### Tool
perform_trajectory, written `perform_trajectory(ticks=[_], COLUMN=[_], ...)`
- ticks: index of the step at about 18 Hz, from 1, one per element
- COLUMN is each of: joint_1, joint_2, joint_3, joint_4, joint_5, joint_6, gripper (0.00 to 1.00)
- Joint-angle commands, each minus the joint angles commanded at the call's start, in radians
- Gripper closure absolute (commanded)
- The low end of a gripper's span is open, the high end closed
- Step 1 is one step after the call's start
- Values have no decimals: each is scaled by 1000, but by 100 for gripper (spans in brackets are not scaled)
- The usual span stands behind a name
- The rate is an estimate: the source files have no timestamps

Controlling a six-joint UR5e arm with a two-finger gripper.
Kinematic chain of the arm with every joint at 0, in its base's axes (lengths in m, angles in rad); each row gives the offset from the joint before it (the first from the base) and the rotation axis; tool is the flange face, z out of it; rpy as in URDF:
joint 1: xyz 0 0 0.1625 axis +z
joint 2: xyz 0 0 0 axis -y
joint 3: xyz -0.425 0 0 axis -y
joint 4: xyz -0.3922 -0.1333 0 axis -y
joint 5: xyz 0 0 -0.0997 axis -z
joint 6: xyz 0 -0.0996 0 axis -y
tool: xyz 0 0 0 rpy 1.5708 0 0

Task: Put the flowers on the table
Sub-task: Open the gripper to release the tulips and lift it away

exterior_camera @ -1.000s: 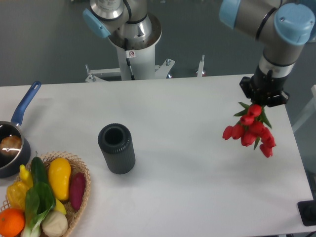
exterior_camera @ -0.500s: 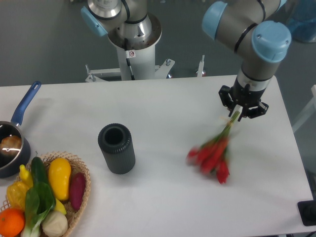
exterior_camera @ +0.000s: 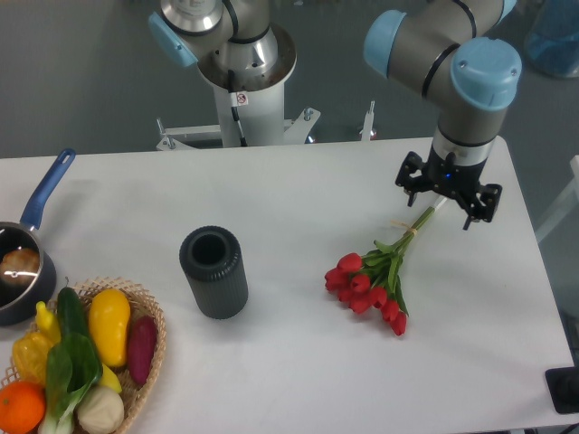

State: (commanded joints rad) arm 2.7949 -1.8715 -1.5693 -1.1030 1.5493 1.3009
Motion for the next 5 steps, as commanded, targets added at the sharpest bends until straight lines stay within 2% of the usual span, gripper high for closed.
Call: perform_trajectory(ticks=[5], joint_1=[-5], joint_2=[-9], joint_3=[-5], joint_4=[9], joint_5=[6], joint_6=[3], gripper=[0])
